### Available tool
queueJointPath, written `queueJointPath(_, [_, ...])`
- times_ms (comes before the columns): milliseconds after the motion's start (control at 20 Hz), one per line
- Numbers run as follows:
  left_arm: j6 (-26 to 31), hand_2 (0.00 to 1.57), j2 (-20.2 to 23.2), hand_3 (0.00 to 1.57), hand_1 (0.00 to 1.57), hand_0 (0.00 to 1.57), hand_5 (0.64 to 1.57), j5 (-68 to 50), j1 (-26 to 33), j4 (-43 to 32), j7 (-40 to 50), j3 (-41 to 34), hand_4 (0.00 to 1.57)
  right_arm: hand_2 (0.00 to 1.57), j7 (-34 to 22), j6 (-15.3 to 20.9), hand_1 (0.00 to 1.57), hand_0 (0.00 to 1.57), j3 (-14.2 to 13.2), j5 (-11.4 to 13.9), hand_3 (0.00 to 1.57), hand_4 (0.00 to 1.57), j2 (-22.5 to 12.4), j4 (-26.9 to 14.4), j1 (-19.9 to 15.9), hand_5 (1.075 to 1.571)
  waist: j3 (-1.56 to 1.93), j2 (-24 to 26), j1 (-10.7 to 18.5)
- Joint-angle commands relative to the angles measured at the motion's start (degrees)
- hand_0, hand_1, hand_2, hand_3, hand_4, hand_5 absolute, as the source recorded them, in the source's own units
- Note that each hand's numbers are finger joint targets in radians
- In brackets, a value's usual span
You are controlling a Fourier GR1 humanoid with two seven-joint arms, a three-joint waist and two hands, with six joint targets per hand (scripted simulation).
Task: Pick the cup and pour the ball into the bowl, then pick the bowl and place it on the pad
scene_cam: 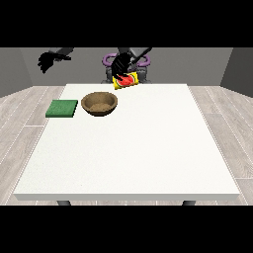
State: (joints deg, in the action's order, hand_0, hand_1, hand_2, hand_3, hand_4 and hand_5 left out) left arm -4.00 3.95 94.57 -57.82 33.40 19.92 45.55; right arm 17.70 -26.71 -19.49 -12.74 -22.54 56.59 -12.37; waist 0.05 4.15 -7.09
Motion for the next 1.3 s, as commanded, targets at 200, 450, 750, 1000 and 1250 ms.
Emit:
queueJointPath(200, [-5.2,1.57,-0.3,1.57,1.48,1.48,1.222,-9.4,1.3,5.7,-0.4,-12.6,1.5,0.0,-5.5,6.2,0.0,0.0,0.8,-0.3,0.0,0.1,4.7,1.0,-1.1,1.565,-0.28,0.2,4.3])
queueJointPath(450, [-17.1,1.54,-0.3,1.43,1.24,1.24,1.196,-26.1,7.4,12.1,2.0,-29.5,1.51,0.0,-5.1,6.2,0.0,0.0,-0.5,-0.6,0.0,0.25,3.0,1.8,0.2,1.567,-0.72,-2.3,7.6])
queueJointPath(750, [-25.3,0.0,-3.9,0.0,0.0,0.0,1.561,-53.1,18.4,21.3,-4.8,-40.0,0.42,0.0,-5.0,7.1,0.0,0.0,0.6,-1.2,0.0,0.35,5.5,3.9,-2.7,1.567,-1.59,-8.3,5.9])
queueJointPath(1000, [-20.7,0.0,-3.9,0.0,0.0,0.0,1.56,-75.7,24.9,30.7,-18.5,-39.6,0.0,0.0,-4.6,12.7,0.0,0.0,2.2,1.3,0.0,0.3,9.1,4.8,-5.5,1.571,-0.81,-11.2,8.5])
queueJointPath(1250, [-11.7,0.0,-3.9,0.0,0.0,0.0,1.565,-85.7,31.6,33.8,-30.1,-40.4,0.0,0.0,-4.6,20.4,0.0,0.0,4.2,4.0,0.0,0.29,15.4,5.1,-4.1,1.57,-0.19,-10.7,12.6])
